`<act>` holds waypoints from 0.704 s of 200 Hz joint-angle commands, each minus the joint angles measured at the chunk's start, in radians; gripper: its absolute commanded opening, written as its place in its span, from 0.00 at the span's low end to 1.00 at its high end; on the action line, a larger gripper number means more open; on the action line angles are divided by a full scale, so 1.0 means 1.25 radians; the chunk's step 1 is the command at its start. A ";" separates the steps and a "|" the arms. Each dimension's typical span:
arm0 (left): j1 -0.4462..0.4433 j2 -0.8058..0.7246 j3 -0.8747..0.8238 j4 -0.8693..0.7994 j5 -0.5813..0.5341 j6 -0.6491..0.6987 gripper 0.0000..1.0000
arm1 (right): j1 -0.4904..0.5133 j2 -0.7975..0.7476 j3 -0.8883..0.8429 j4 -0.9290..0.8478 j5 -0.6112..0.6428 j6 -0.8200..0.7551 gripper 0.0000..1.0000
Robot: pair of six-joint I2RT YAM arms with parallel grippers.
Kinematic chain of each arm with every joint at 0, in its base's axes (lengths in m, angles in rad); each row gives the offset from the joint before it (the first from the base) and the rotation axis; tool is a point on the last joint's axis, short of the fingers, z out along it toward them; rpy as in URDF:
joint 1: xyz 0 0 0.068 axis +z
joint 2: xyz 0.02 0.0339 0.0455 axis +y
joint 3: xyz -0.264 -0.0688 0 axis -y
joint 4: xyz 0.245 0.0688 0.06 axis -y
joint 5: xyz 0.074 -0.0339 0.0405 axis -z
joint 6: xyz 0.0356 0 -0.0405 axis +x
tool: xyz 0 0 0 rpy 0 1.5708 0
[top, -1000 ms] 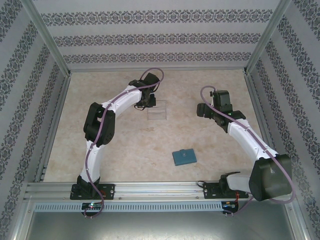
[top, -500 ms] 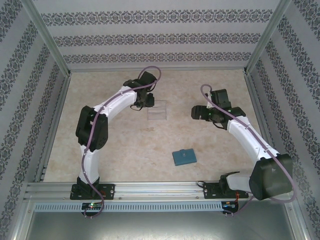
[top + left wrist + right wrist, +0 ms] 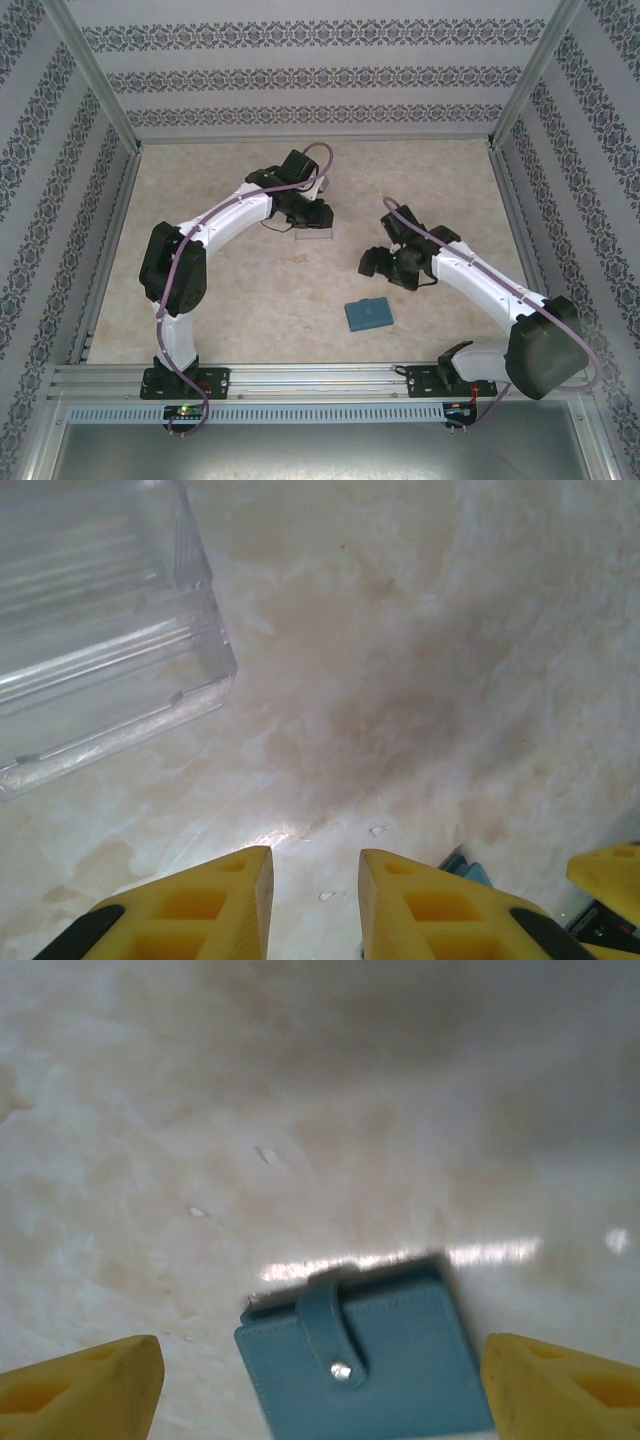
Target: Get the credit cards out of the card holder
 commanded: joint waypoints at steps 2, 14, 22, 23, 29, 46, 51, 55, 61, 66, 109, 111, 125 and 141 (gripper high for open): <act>0.000 -0.013 -0.009 -0.006 -0.024 0.038 0.28 | 0.036 -0.029 -0.041 -0.043 0.046 0.377 0.83; 0.002 -0.018 -0.012 -0.008 -0.041 0.044 0.28 | 0.052 -0.035 -0.047 -0.052 0.058 0.488 0.84; 0.004 -0.021 -0.016 -0.007 -0.045 0.047 0.29 | 0.061 -0.041 -0.051 -0.059 0.066 0.555 0.85; 0.004 -0.021 -0.016 -0.007 -0.045 0.047 0.29 | 0.062 -0.042 -0.052 -0.059 0.067 0.563 0.85; 0.006 -0.025 -0.018 -0.005 -0.046 0.048 0.29 | 0.066 -0.048 -0.059 -0.062 0.071 0.615 0.86; 0.010 -0.035 -0.025 0.000 -0.043 0.053 0.29 | 0.081 -0.074 -0.113 -0.036 0.067 0.761 0.86; 0.012 -0.038 -0.028 0.003 -0.043 0.055 0.29 | 0.086 -0.078 -0.130 -0.018 0.066 0.797 0.86; 0.013 -0.040 -0.030 0.004 -0.043 0.056 0.29 | 0.088 -0.080 -0.141 -0.011 0.066 0.816 0.86; 0.014 -0.043 -0.033 0.005 -0.044 0.057 0.29 | 0.090 -0.080 -0.152 0.002 0.066 0.842 0.87; 0.017 -0.044 -0.034 0.006 -0.044 0.059 0.29 | 0.091 -0.078 -0.156 0.010 0.064 0.857 0.88; 0.035 -0.056 -0.053 0.018 -0.033 0.066 0.29 | 0.102 -0.025 -0.208 0.113 0.023 0.939 0.98; 0.035 -0.056 -0.053 0.018 -0.032 0.066 0.29 | 0.103 -0.021 -0.211 0.120 0.021 0.941 0.98; 0.037 -0.055 -0.055 0.017 -0.029 0.069 0.29 | 0.104 -0.002 -0.212 0.139 0.021 0.945 0.98; 0.039 -0.056 -0.055 0.016 -0.026 0.071 0.29 | 0.107 0.019 -0.204 0.153 0.026 0.942 0.98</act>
